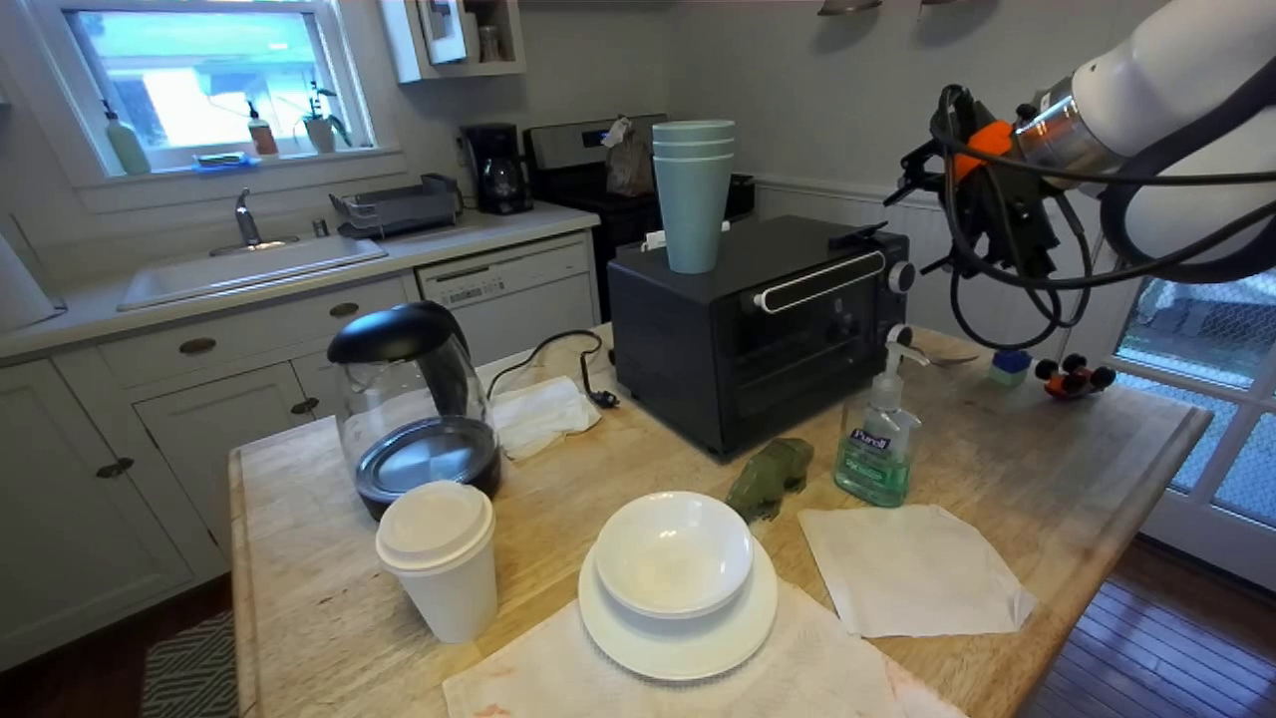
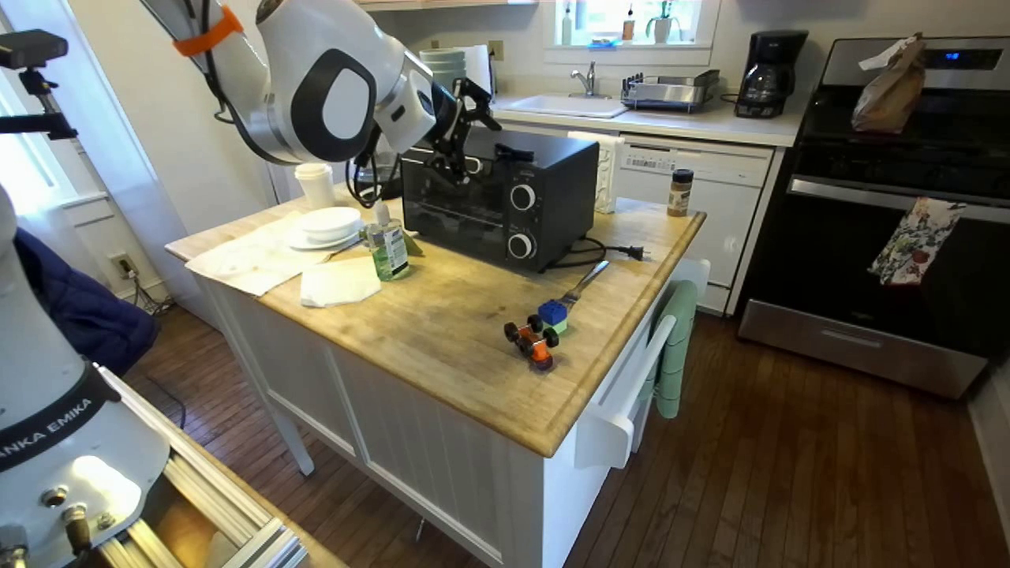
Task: Put the black clip on the stacked cups.
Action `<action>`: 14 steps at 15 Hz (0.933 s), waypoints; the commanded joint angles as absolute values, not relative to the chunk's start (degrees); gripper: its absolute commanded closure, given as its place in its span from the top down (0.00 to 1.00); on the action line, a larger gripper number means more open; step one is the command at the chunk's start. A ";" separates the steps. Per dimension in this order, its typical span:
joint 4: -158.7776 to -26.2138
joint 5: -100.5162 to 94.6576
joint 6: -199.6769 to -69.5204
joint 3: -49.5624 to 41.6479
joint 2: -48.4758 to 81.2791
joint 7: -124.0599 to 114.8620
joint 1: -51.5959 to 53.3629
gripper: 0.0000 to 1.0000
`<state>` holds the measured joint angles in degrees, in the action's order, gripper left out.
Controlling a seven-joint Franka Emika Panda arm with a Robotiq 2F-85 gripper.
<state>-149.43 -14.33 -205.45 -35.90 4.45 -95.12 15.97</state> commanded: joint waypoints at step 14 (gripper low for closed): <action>-139.44 -27.56 -210.48 -27.63 15.77 -113.84 3.40 0.70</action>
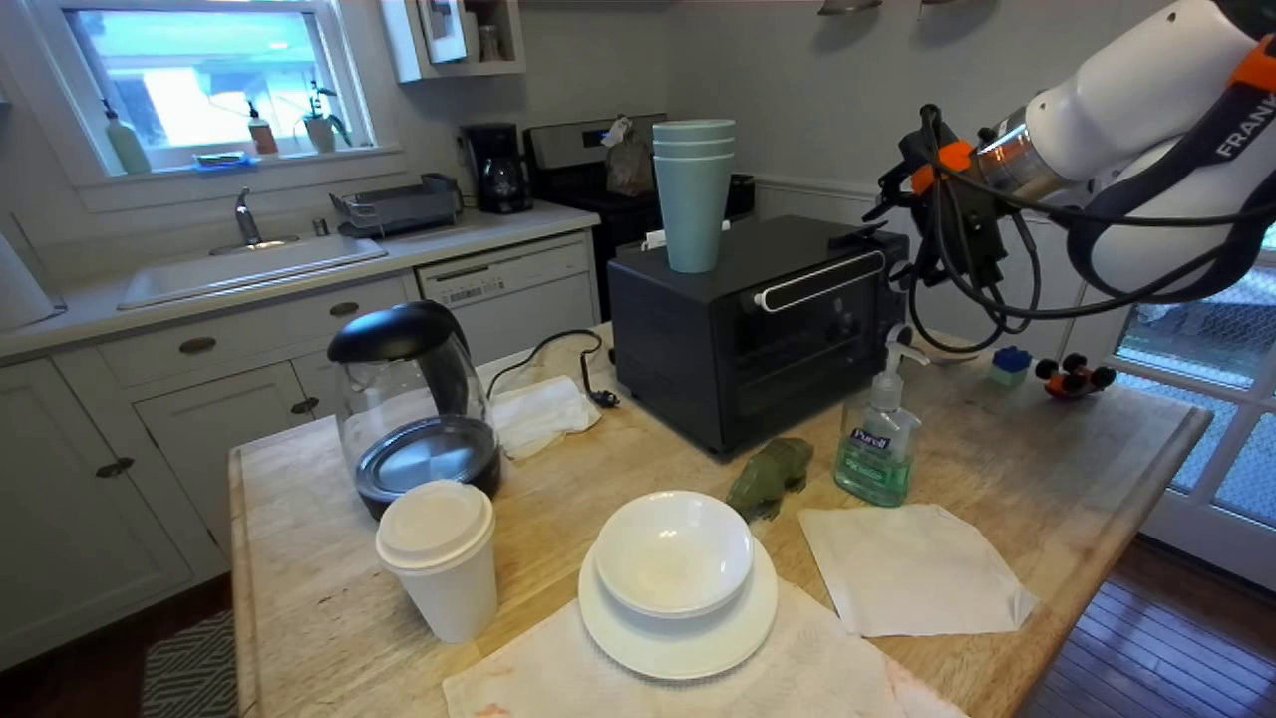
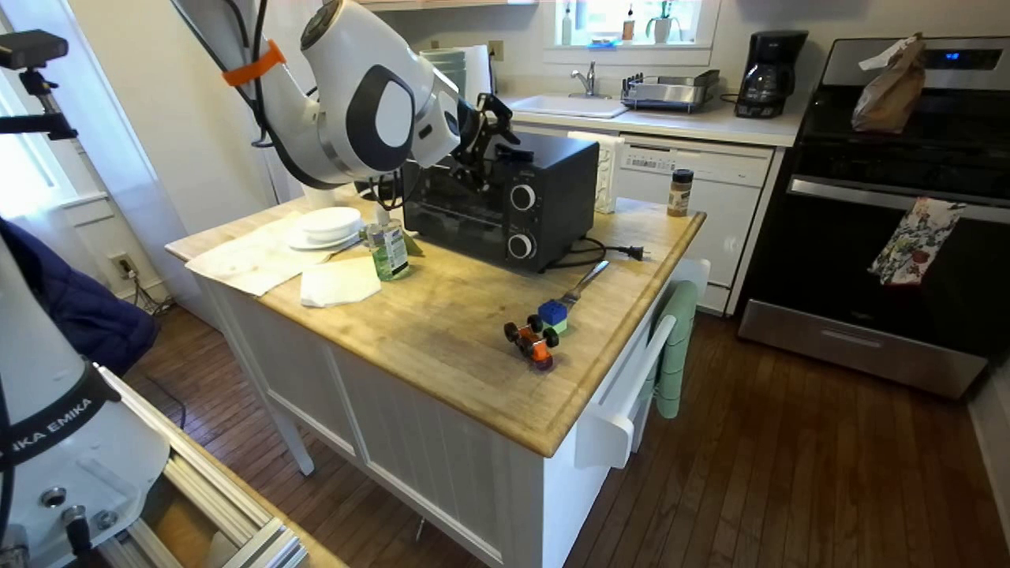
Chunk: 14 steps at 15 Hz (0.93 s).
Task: Put the black clip on the stacked cups.
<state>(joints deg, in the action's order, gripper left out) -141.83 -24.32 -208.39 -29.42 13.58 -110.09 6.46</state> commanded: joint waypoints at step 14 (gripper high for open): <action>-139.94 -30.91 -209.65 -24.21 13.72 -114.42 -1.47 1.00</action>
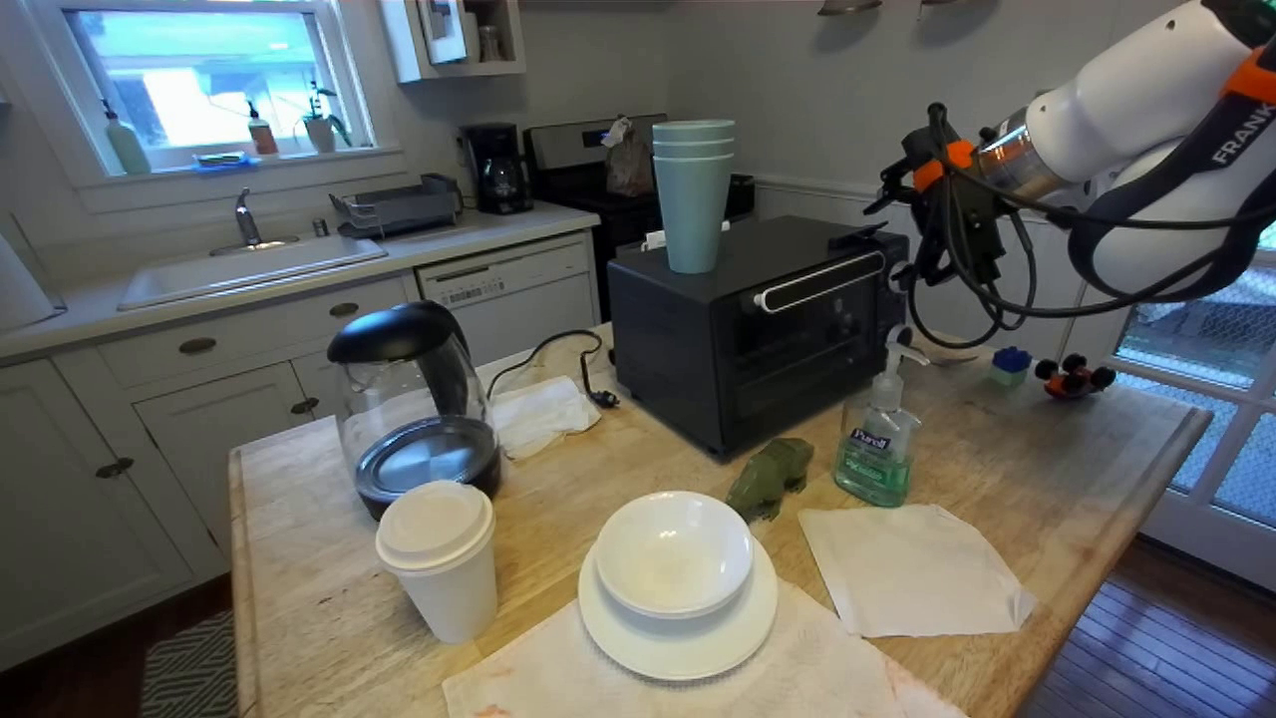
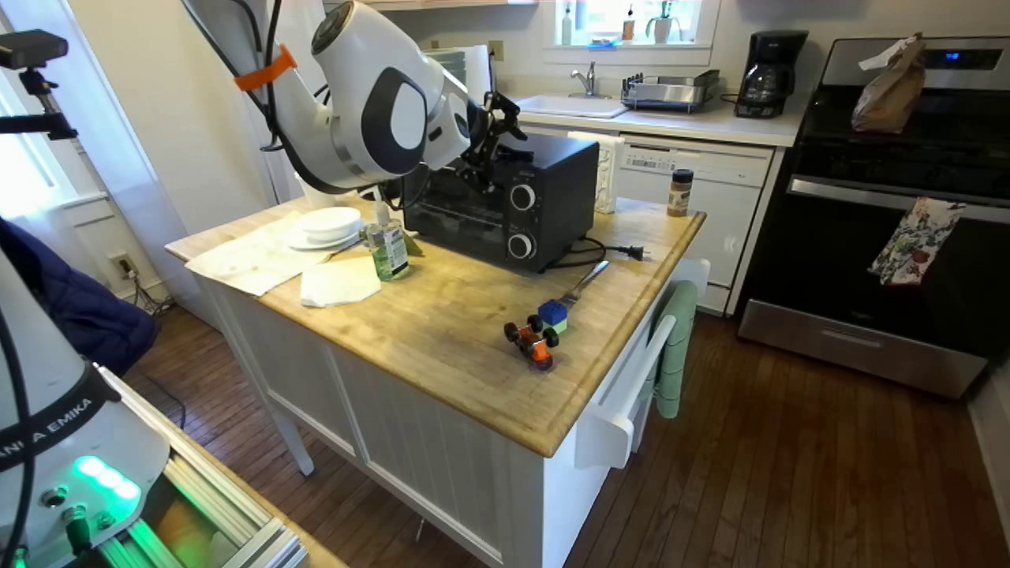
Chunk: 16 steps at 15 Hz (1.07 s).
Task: Put the black clip on the stacked cups.
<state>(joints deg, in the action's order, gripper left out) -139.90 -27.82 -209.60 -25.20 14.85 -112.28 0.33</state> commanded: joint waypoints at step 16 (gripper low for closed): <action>-140.57 -38.34 -208.83 -23.38 11.08 -117.93 -3.65 0.81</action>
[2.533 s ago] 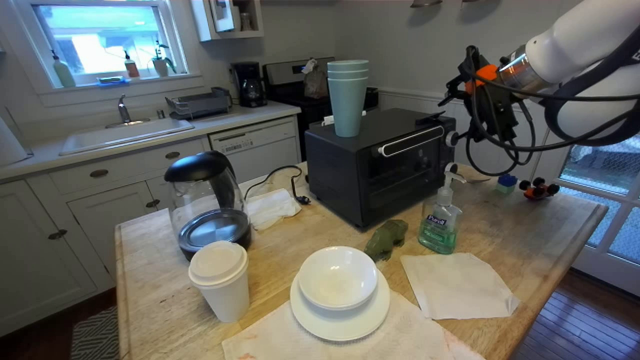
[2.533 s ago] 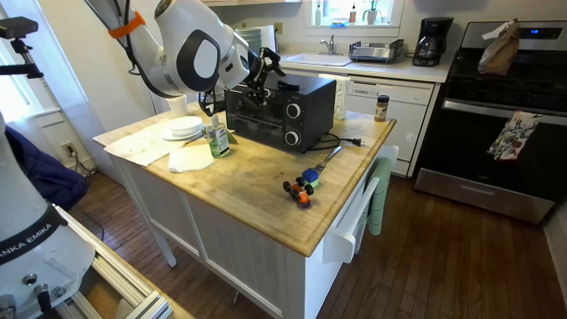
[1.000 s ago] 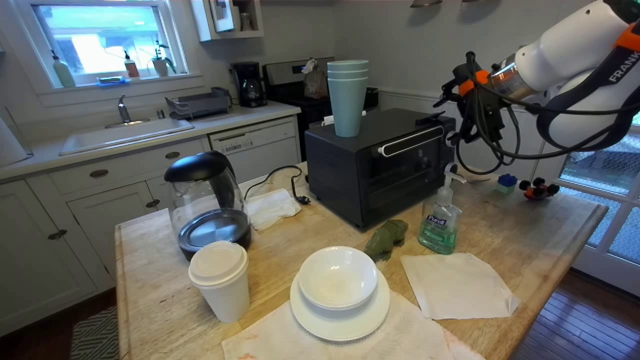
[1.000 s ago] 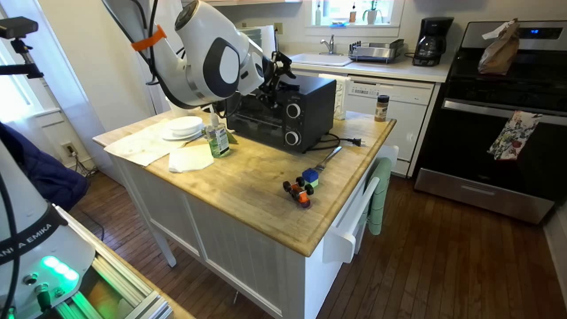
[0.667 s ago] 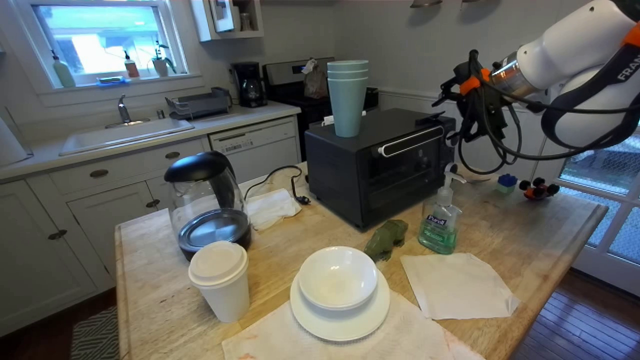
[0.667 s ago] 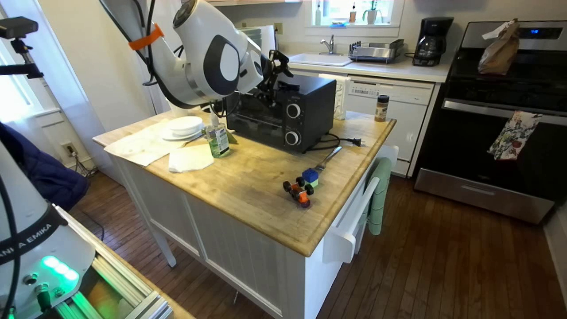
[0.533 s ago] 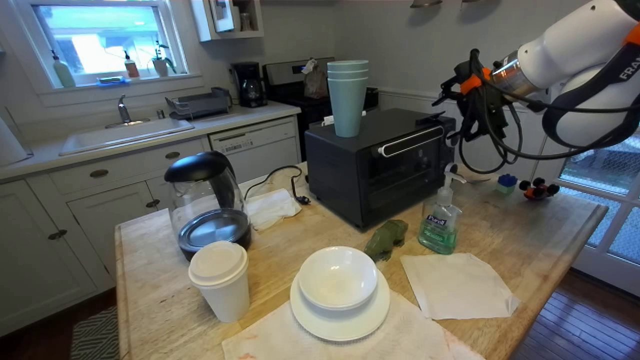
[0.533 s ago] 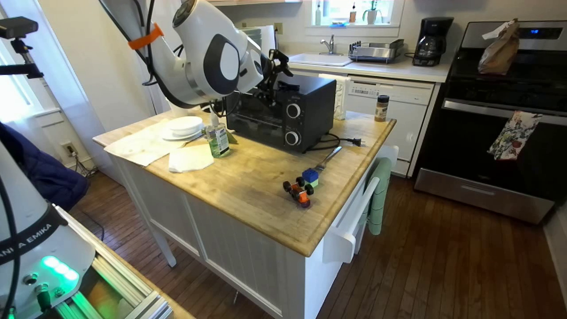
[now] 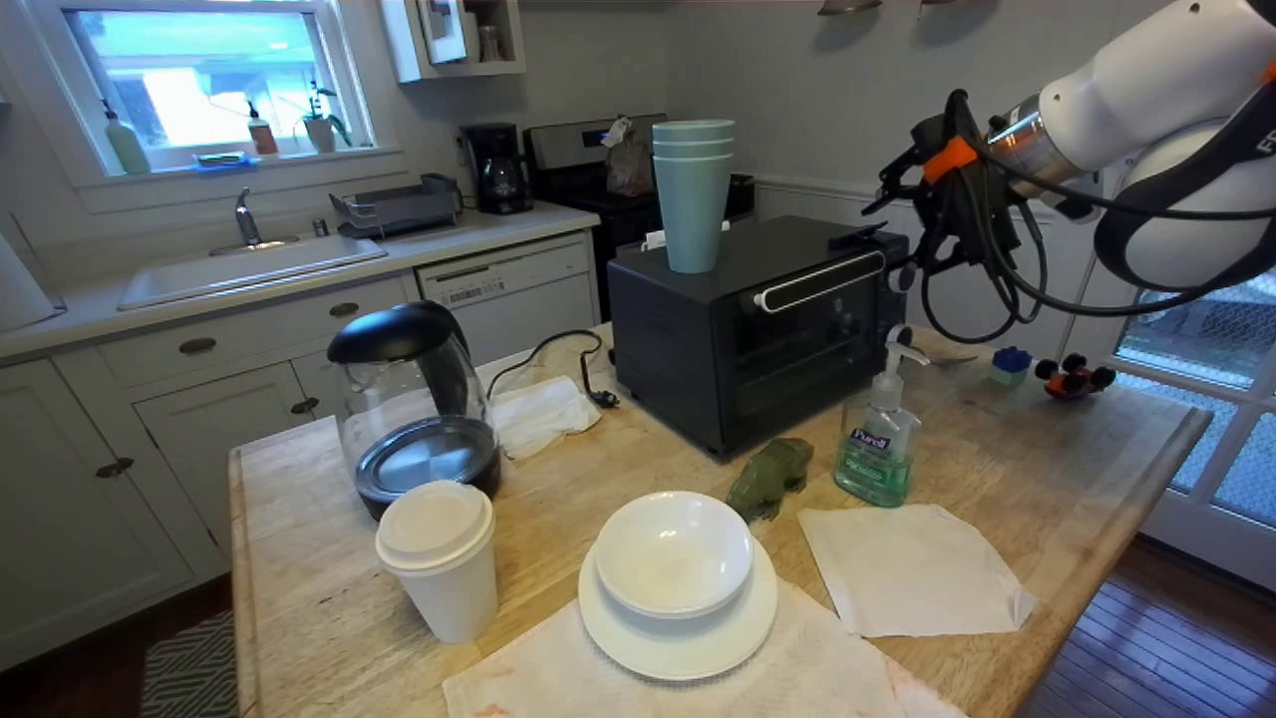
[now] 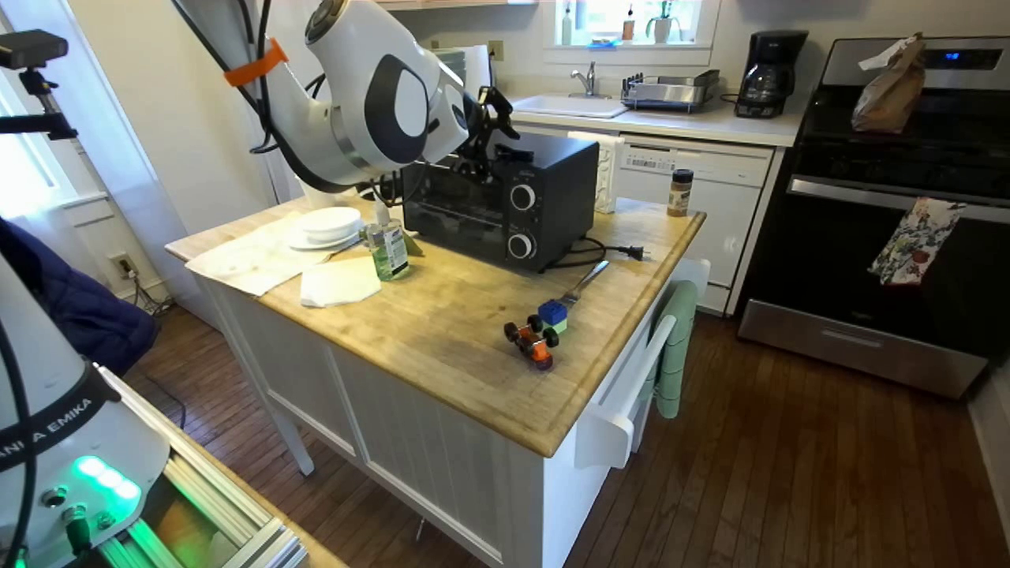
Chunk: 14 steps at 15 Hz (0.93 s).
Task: Put the black clip on the stacked cups.
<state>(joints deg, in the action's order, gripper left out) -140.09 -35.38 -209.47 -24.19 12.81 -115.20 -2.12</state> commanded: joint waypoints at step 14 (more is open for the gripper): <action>-140.15 -42.16 -209.49 -23.38 11.15 -120.47 -3.78 0.65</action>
